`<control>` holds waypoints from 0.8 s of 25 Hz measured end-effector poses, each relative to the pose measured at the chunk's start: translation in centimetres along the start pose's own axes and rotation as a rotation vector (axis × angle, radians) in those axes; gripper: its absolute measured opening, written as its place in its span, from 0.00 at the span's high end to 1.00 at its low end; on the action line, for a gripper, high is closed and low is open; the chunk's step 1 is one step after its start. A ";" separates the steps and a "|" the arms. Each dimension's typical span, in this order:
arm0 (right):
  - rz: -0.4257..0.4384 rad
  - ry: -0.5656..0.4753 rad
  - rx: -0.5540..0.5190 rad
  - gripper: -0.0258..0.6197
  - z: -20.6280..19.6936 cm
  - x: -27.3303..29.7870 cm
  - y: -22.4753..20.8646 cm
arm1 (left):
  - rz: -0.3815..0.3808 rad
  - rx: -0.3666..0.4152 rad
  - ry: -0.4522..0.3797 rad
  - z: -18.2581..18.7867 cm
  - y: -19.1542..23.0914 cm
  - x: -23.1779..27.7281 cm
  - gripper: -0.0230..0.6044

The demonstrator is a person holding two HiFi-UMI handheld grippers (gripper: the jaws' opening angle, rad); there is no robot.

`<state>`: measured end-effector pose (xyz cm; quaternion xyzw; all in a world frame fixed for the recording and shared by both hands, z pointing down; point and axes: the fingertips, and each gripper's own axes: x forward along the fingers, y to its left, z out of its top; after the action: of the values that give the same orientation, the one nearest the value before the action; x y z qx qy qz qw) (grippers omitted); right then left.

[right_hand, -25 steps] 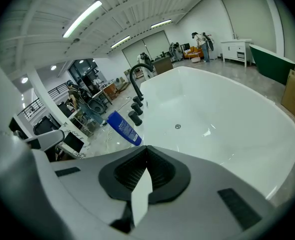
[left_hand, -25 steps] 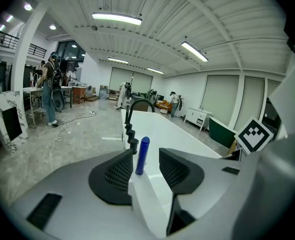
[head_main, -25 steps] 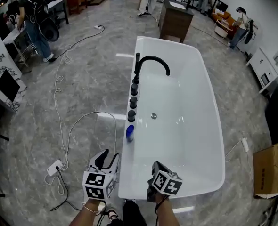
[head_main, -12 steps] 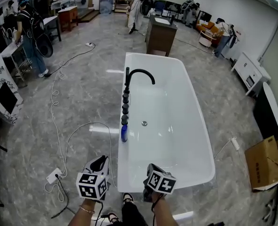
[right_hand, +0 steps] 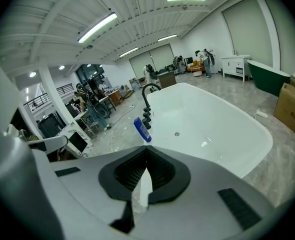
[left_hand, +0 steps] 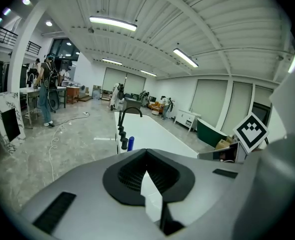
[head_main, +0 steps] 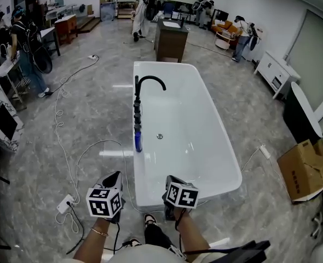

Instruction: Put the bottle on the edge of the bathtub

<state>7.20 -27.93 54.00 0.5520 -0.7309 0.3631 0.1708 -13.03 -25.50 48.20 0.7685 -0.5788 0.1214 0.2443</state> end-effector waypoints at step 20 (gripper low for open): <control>-0.004 -0.063 -0.082 0.92 -1.8 -9.3 2.4 | 0.032 0.026 -0.045 -1.2 -1.6 -7.6 0.94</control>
<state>7.76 -19.91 48.34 0.5573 -0.7490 0.3151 0.1710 -13.66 -18.21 45.23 0.7647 -0.5948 0.1153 0.2194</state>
